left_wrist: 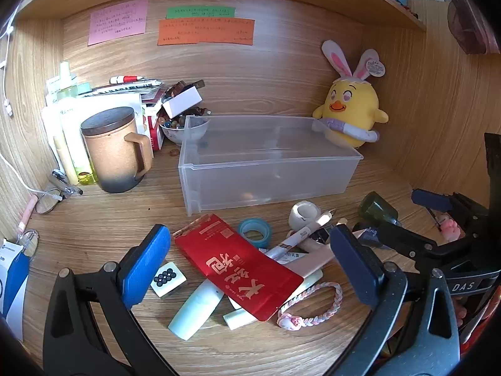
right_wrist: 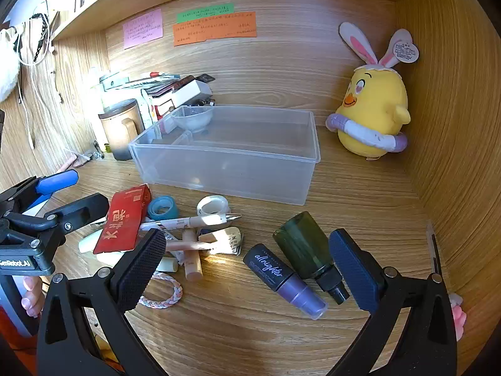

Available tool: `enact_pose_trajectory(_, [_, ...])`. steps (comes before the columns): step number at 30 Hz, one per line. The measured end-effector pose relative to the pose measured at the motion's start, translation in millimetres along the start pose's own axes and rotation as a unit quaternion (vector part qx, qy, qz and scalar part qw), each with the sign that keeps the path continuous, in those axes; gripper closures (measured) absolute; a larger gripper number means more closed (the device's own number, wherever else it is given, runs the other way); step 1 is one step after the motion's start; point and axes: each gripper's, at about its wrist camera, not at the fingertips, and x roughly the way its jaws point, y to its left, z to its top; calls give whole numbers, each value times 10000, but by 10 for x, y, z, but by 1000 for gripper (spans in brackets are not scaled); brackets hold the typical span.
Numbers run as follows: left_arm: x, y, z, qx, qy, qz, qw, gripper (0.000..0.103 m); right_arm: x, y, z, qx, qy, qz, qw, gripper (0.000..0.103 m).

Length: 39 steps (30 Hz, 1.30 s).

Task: Organize objects
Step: 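Move both tools toward the scattered items in front of the clear box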

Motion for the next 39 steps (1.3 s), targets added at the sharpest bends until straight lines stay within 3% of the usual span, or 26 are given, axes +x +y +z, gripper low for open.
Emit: enact_pose_trajectory(39, [-26, -20, 4, 101, -42, -42, 9999, 0, 8, 17, 16, 18, 34, 99, 9999, 0])
